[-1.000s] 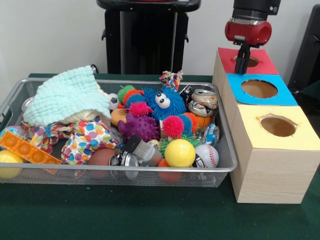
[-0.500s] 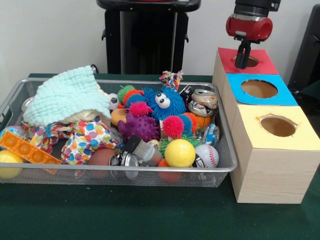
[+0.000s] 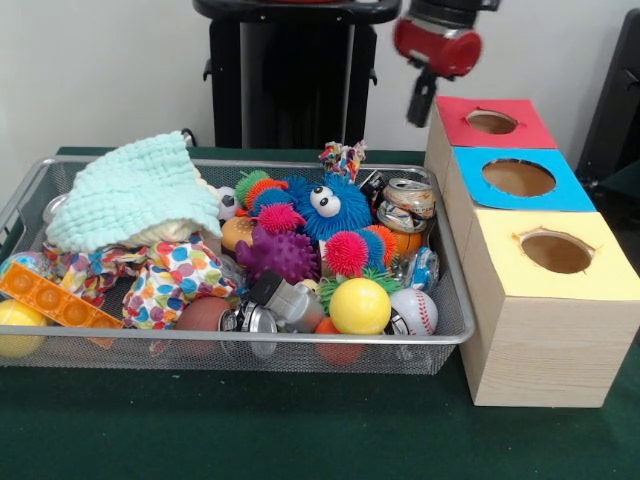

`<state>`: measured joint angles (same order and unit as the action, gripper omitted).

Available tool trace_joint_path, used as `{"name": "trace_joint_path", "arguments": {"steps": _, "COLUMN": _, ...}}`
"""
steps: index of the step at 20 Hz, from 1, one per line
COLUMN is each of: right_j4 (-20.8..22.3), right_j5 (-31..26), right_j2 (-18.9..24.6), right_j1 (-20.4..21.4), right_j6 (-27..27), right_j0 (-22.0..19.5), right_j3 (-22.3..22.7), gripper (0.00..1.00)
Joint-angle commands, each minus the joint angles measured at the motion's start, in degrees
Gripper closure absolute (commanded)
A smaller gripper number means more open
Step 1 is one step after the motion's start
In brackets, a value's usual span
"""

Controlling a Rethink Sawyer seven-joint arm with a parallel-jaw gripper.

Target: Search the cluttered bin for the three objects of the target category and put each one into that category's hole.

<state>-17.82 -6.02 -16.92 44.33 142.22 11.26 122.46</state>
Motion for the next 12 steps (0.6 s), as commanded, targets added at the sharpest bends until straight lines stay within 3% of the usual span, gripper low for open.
{"name": "trace_joint_path", "arguments": {"steps": 1, "right_j4": 10.24, "right_j5": 0.06, "right_j2": 5.55, "right_j1": -0.6, "right_j6": -9.49, "right_j0": -9.94, "right_j3": -9.64, "gripper": 1.0}}
{"name": "trace_joint_path", "arguments": {"steps": 2, "right_j4": 11.66, "right_j5": 0.74, "right_j2": 7.0, "right_j1": -0.54, "right_j6": -9.41, "right_j0": -11.43, "right_j3": -9.9, "gripper": 1.0}}
{"name": "trace_joint_path", "arguments": {"steps": 3, "right_j4": 14.54, "right_j5": 0.13, "right_j2": 7.91, "right_j1": -0.59, "right_j6": -7.19, "right_j0": -12.41, "right_j3": -10.74, "gripper": 0.0}}
{"name": "trace_joint_path", "arguments": {"steps": 8, "right_j4": 18.08, "right_j5": -0.27, "right_j2": 15.54, "right_j1": -1.33, "right_j6": -8.23, "right_j0": -18.57, "right_j3": -11.44, "gripper": 0.0}}
{"name": "trace_joint_path", "arguments": {"steps": 12, "right_j4": 18.7, "right_j5": 0.53, "right_j2": 22.75, "right_j1": -2.24, "right_j6": -4.75, "right_j0": -23.97, "right_j3": -11.09, "gripper": 0.0}}
